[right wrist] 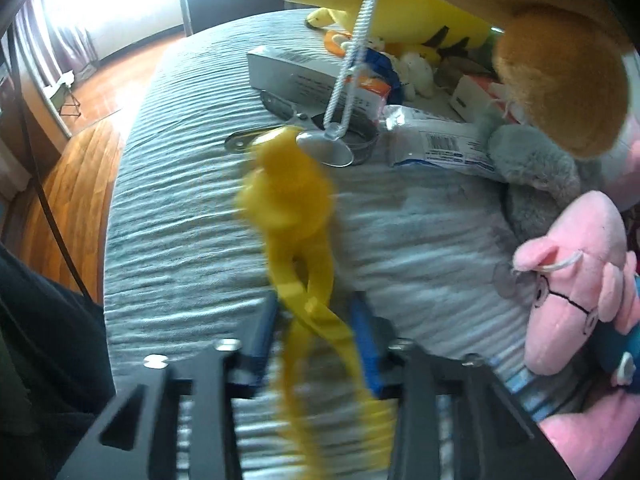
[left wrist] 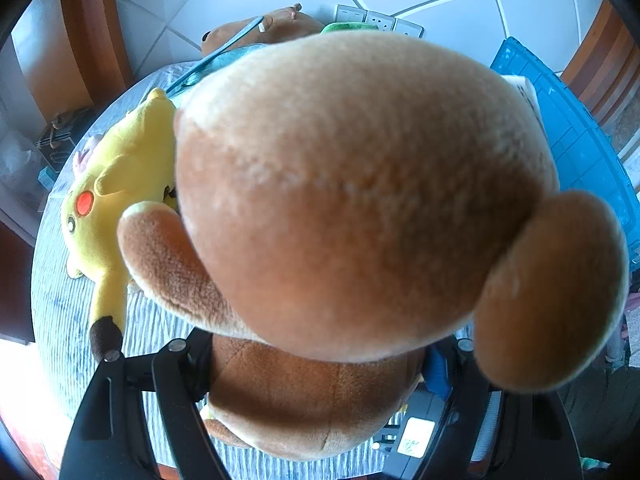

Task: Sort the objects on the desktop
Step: 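Grasp the yellow snowball-maker tool with the right gripper while the left holds the bear, then carry bear and yellow tool over the blue crate and release both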

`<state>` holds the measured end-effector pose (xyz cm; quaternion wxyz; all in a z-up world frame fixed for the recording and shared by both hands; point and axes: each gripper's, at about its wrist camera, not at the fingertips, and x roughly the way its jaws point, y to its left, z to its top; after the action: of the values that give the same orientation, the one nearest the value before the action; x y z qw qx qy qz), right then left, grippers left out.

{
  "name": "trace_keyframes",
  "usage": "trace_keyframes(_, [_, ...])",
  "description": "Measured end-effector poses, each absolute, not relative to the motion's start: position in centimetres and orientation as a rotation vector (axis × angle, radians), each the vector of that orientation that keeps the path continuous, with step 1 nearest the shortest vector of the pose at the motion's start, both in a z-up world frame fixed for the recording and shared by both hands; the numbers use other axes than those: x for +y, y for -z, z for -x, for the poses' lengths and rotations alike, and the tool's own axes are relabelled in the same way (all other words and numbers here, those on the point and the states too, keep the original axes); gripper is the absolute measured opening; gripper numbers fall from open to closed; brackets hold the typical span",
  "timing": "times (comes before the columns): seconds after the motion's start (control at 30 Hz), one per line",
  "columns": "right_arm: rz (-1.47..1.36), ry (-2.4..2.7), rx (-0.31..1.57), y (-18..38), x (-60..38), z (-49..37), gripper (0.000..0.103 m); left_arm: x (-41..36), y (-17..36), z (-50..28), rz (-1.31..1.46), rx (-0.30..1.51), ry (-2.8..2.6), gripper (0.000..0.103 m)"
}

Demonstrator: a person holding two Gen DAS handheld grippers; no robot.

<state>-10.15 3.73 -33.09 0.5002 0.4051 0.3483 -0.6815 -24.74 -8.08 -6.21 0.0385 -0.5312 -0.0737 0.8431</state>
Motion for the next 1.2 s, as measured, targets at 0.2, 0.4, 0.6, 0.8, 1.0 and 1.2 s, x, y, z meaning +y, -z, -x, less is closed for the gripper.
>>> trace_keyframes(0.2, [-0.997,1.665,0.849,32.6,4.7,10.0,0.031,-8.4,11.9,21.7,1.623,-0.23,-2.599,0.079])
trace_keyframes(0.4, [-1.012,1.718,0.846,31.0,6.6,10.4,0.03,-8.1,11.1,21.5,1.6,-0.227,-2.606,0.079])
trace_keyframes(0.6, [-1.027,1.828,0.833,28.0,8.3,10.3,0.031,-6.7,9.4,21.4,1.547,-0.213,-2.613,0.079])
trace_keyframes(0.8, [-1.058,1.994,0.803,23.4,13.0,10.2,0.03,-4.1,7.3,21.1,1.495,-0.202,-2.606,0.079])
trace_keyframes(1.0, [-1.061,2.206,0.739,16.8,18.7,10.4,0.03,-0.8,4.5,20.8,1.435,-0.189,-2.592,0.079])
trace_keyframes(1.2, [-1.008,2.472,0.598,7.7,25.0,11.2,0.03,3.9,0.0,20.8,1.308,-0.179,-2.572,0.079])
